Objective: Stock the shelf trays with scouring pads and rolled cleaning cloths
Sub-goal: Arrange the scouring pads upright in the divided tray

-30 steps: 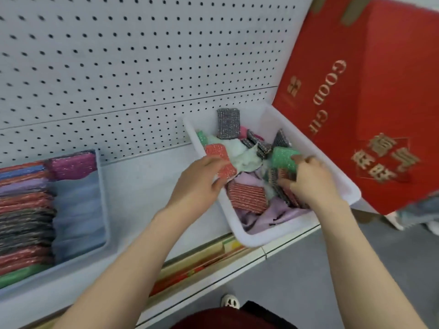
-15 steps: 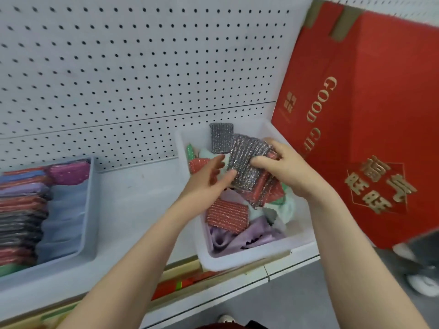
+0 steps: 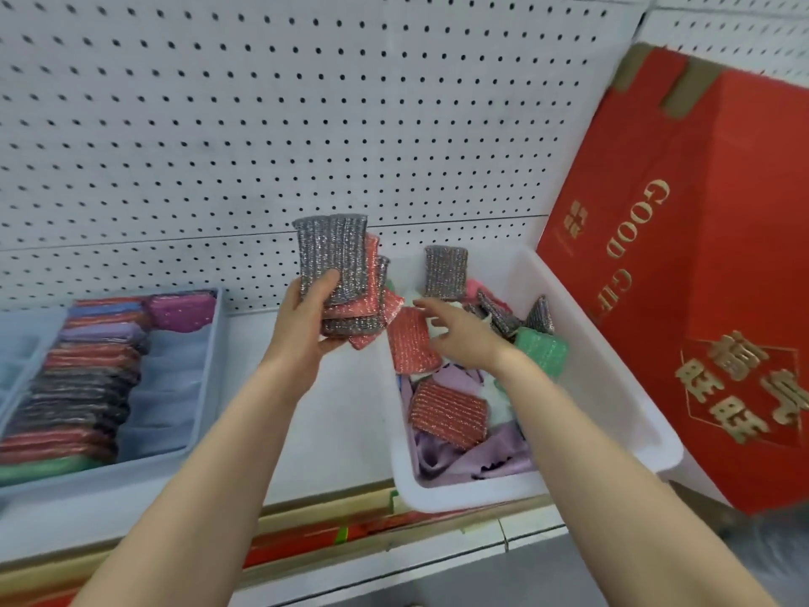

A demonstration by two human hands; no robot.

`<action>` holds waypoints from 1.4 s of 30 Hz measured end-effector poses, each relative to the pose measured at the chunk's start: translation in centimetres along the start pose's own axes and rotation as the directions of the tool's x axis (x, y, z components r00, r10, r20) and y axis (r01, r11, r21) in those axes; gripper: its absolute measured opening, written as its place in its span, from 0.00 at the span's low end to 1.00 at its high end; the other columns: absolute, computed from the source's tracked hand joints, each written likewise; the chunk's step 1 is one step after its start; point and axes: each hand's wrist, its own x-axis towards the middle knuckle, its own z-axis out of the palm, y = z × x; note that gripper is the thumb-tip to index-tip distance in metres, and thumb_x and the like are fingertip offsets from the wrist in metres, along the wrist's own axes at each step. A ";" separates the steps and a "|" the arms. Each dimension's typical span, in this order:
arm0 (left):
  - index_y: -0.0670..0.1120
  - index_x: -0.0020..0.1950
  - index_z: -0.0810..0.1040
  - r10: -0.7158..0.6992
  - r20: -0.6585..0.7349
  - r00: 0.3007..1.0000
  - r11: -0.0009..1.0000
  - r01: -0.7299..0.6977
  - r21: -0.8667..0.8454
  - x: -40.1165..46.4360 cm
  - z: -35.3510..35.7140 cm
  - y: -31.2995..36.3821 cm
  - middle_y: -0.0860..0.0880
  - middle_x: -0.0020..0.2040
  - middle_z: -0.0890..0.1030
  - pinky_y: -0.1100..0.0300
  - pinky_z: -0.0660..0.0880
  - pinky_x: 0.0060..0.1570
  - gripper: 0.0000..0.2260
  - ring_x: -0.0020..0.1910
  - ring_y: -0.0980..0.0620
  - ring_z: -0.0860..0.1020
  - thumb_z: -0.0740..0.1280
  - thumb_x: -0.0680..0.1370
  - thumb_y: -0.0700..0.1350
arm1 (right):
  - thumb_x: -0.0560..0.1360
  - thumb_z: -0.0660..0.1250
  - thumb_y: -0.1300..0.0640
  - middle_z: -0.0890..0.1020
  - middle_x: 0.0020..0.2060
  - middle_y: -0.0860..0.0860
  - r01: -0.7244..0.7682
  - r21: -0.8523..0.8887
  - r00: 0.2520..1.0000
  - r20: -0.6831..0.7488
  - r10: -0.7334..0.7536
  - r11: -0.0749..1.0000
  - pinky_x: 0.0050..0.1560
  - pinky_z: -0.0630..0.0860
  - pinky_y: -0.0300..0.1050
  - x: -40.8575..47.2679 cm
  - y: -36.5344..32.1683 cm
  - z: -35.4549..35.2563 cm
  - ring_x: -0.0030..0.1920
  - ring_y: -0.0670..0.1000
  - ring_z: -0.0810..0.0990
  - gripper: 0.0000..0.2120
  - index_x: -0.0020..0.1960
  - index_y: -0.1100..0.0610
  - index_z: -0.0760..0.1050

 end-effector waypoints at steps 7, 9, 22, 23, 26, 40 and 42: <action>0.49 0.65 0.75 -0.020 -0.067 0.998 1.000 0.019 -0.010 -1.3 -2.7 -1.2 0.50 0.56 0.84 0.56 0.79 0.44 0.16 0.52 0.50 0.83 0.66 0.79 0.53 | 0.67 0.78 0.61 0.80 0.59 0.53 -0.227 0.106 0.970 -0.063 0.234 0.968 0.56 0.78 0.49 2.4 0.3 2.0 0.55 0.53 0.80 0.36 0.71 0.58 0.65; 0.50 0.64 0.75 -0.018 -0.091 0.996 1.000 0.017 -0.021 -1.6 -3.5 -1.3 0.50 0.56 0.84 0.57 0.80 0.44 0.16 0.52 0.51 0.83 0.66 0.79 0.53 | 0.69 0.77 0.63 0.82 0.53 0.52 -0.209 0.194 0.969 -0.088 0.229 0.958 0.53 0.80 0.48 2.3 -0.2 1.1 0.49 0.50 0.81 0.22 0.60 0.56 0.73; 0.48 0.68 0.74 0.071 -0.330 0.941 0.981 -0.127 -0.149 -1.9 -17.6 2.1 0.48 0.58 0.83 0.52 0.80 0.47 0.19 0.54 0.49 0.82 0.68 0.78 0.50 | 0.74 0.70 0.65 0.81 0.46 0.56 0.181 0.546 0.962 -0.269 -0.033 0.818 0.35 0.76 0.45 4.8 -11.7 4.6 0.38 0.52 0.79 0.21 0.62 0.48 0.69; 0.47 0.68 0.73 0.081 -0.346 0.935 0.978 -0.141 -0.153 -1.8 -19.4 2.8 0.47 0.59 0.83 0.50 0.80 0.49 0.20 0.55 0.47 0.82 0.68 0.78 0.51 | 0.74 0.69 0.66 0.80 0.45 0.55 0.184 0.519 0.967 -0.247 -0.059 0.835 0.35 0.77 0.45 5.3 -12.9 5.9 0.36 0.51 0.78 0.25 0.64 0.44 0.68; 0.46 0.68 0.73 0.101 -0.408 0.908 0.973 -0.176 -0.150 -1.4 -24.7 5.0 0.47 0.58 0.83 0.51 0.80 0.48 0.21 0.53 0.48 0.83 0.68 0.78 0.52 | 0.74 0.68 0.67 0.77 0.44 0.54 0.170 0.473 0.976 -0.201 -0.082 0.864 0.34 0.80 0.42 7.0 -16.5 9.6 0.35 0.49 0.80 0.21 0.62 0.47 0.73; 0.48 0.61 0.75 0.032 -0.346 0.938 0.989 -0.080 -0.126 0.5 -34.3 6.9 0.51 0.53 0.84 0.61 0.79 0.38 0.12 0.48 0.55 0.83 0.66 0.80 0.50 | 0.76 0.65 0.65 0.78 0.53 0.56 0.191 -0.104 0.961 -0.184 -0.207 0.976 0.52 0.74 0.46 13.5 -21.6 21.5 0.48 0.56 0.80 0.23 0.69 0.54 0.73; 0.50 0.59 0.75 0.025 -0.340 0.940 0.988 -0.074 -0.132 0.7 -34.3 6.9 0.52 0.52 0.84 0.61 0.79 0.38 0.10 0.47 0.56 0.84 0.66 0.80 0.50 | 0.74 0.63 0.67 0.81 0.51 0.58 0.199 -0.270 0.958 -0.147 -0.245 0.942 0.50 0.71 0.46 13.7 -22.1 21.8 0.50 0.58 0.79 0.21 0.65 0.55 0.77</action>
